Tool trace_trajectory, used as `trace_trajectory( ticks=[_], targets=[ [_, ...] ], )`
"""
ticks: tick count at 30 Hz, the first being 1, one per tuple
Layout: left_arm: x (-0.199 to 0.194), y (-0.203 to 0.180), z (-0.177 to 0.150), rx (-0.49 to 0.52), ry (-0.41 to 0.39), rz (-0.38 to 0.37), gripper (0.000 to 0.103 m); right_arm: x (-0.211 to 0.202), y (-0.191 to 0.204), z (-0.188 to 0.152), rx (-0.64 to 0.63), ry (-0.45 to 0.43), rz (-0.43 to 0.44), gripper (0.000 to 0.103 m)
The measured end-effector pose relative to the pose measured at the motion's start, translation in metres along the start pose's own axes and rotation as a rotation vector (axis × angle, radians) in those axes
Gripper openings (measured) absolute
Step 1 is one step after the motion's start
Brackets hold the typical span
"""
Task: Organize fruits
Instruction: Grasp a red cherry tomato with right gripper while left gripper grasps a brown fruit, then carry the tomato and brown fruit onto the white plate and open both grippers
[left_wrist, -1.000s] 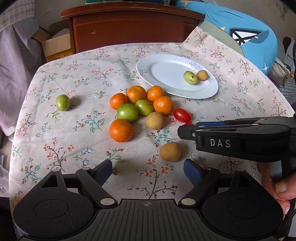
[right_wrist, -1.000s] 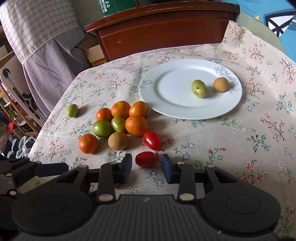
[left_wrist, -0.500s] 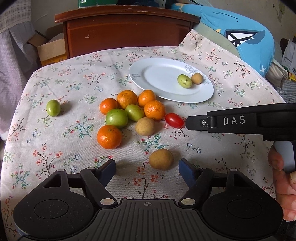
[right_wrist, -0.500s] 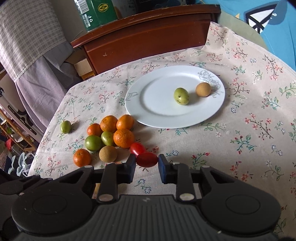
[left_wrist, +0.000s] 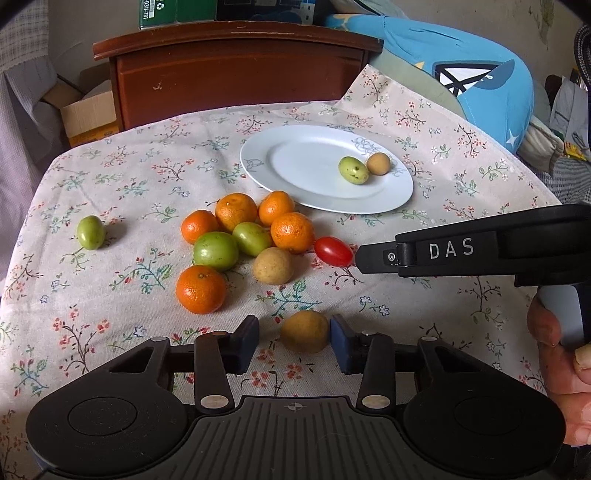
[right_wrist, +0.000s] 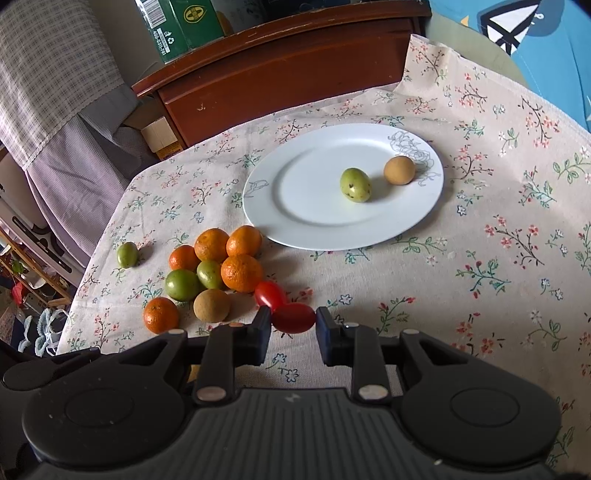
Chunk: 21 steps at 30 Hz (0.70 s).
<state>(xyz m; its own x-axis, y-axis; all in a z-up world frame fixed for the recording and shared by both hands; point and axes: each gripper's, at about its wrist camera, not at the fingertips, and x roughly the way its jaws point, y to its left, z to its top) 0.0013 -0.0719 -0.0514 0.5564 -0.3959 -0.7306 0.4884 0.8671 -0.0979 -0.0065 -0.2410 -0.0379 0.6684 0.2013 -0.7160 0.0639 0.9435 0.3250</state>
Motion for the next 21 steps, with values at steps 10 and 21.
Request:
trace_trajectory(
  ticks=[10,21],
  targets=[
    [-0.004,-0.001,0.001,0.002,-0.003,-0.021,0.026,0.001,-0.001,0.0,0.011,-0.003,0.001,0.026],
    [-0.018,0.005,0.012,-0.029,-0.056,-0.038,0.026,-0.005,-0.001,0.004,0.021,-0.026,0.011,0.026]
  ],
)
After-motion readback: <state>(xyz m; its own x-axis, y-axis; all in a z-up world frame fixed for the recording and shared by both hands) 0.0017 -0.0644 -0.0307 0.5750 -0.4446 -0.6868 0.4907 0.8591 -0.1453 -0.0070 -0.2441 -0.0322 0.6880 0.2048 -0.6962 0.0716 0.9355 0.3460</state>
